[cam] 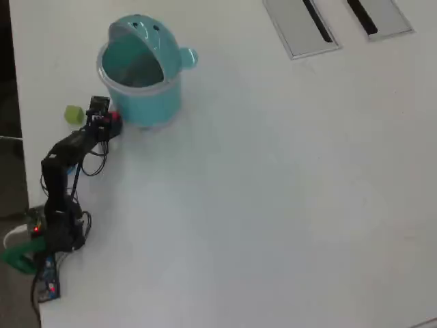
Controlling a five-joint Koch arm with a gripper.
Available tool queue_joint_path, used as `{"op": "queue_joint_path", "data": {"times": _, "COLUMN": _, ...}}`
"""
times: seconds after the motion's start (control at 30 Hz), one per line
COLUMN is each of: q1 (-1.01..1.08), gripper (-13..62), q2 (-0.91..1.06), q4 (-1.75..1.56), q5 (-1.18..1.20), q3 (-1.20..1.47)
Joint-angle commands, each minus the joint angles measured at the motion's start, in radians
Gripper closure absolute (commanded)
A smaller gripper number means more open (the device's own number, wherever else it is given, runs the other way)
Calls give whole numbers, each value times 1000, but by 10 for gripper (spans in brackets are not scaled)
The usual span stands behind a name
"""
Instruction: Grasp RGB lego blocks and put them in the bin one by one.
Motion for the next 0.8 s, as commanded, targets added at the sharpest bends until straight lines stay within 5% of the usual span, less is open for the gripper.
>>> {"op": "queue_joint_path", "data": {"times": 0.0, "q1": -2, "gripper": 299, "q2": 106, "q4": -5, "q5": 2, "q3": -9}}
{"op": "queue_joint_path", "data": {"times": 0.77, "q1": -31, "gripper": 300, "q2": 595, "q4": 179, "q5": 32, "q3": 94}}
